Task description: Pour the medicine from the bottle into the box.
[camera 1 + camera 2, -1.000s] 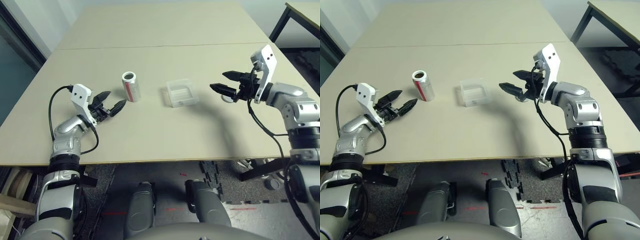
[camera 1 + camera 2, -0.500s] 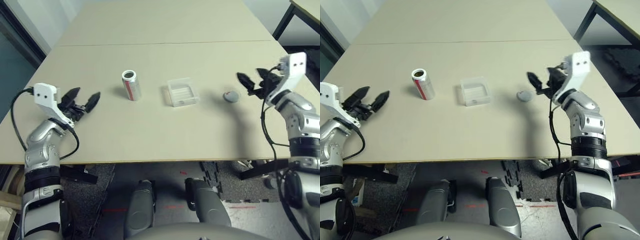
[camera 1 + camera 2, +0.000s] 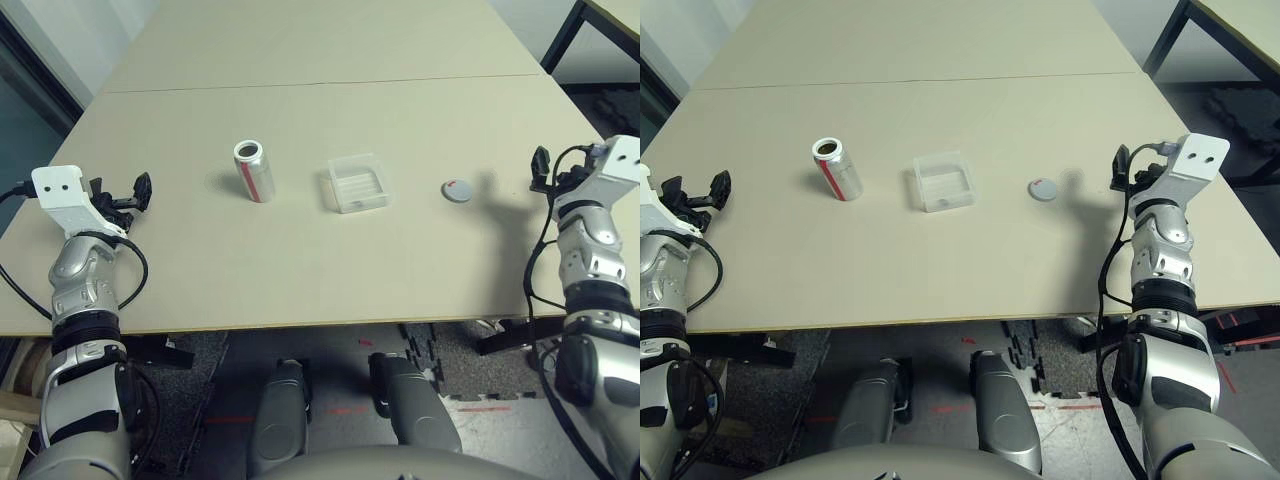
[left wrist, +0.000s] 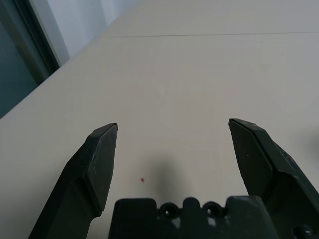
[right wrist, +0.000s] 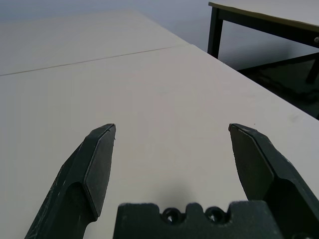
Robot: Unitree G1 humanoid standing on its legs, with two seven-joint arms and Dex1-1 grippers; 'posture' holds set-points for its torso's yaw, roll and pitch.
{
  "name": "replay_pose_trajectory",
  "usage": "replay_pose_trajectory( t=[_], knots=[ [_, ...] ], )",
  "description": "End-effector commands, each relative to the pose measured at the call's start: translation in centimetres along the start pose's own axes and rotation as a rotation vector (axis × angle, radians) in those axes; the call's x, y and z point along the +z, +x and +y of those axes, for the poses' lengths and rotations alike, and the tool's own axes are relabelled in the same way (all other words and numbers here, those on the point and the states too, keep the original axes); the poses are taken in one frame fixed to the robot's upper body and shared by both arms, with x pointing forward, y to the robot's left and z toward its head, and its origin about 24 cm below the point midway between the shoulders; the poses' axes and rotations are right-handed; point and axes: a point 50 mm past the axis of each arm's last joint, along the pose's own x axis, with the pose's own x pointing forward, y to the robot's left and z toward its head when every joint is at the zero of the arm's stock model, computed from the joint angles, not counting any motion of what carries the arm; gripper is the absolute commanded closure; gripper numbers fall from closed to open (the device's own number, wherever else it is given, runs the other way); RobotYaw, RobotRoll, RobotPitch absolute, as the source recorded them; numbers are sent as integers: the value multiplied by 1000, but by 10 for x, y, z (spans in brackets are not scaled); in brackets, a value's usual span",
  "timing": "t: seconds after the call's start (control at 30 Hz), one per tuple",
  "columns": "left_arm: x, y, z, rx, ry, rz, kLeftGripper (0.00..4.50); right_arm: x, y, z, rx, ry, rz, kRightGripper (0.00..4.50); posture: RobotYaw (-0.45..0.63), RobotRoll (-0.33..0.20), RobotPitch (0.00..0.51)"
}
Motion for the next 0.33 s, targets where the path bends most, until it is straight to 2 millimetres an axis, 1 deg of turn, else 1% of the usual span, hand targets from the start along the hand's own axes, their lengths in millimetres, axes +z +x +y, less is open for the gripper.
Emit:
replay_pose_trajectory(
  t=[0.03, 0.33],
  knots=[
    [1, 2, 3, 14, 18, -8, 25, -5, -2, -3, -8, -6, 11, 0, -82, 0, 145],
    [1, 3, 5, 30, 16, -8, 25, -7, -5, -1, 14, 7, 8, 0, -93, 0, 155]
  ],
)
